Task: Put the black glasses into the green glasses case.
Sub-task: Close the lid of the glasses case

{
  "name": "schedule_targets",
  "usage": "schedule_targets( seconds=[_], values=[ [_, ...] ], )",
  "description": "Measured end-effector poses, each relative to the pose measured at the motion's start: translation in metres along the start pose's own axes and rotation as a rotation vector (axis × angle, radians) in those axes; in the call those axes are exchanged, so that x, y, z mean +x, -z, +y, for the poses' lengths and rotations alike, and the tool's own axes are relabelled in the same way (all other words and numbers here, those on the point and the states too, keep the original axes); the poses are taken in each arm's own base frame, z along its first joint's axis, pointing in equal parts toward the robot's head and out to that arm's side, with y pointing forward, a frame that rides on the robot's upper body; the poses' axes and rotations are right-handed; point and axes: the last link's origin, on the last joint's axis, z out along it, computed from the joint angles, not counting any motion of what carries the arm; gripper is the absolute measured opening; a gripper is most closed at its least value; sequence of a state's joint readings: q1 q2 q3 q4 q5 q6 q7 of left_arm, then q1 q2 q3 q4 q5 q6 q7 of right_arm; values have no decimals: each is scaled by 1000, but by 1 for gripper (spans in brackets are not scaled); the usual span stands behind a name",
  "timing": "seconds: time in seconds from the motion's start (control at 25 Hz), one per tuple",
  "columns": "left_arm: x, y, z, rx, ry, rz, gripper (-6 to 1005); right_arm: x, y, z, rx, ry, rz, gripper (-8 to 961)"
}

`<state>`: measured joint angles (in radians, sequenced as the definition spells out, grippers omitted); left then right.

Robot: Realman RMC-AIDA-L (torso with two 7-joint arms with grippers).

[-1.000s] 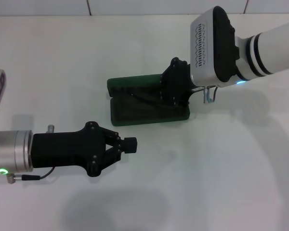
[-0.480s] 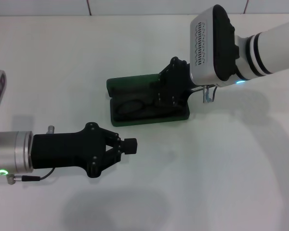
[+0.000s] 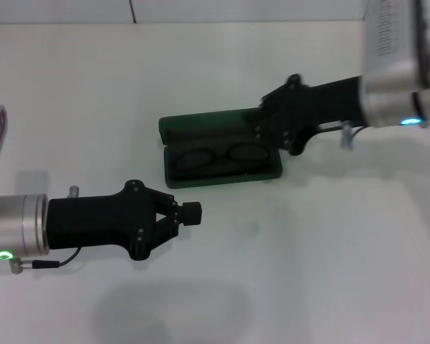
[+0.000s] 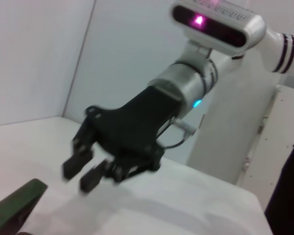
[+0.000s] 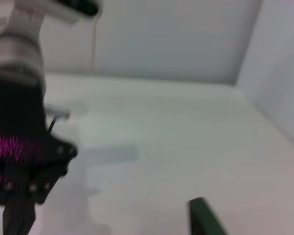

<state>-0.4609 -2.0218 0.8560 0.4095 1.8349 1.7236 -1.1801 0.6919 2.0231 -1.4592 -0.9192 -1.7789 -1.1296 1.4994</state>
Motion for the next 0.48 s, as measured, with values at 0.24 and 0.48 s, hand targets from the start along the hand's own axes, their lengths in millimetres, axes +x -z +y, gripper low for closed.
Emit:
schedule_targets(
  seconds=[0.24,0.48],
  values=[
    [2,-2,-13,75,27,-3,89,43,53,-1,91,-149,-88,234],
    [9,-2,-28,153,43,-1,91,81,73,21,116,-230,-111,315]
  ],
)
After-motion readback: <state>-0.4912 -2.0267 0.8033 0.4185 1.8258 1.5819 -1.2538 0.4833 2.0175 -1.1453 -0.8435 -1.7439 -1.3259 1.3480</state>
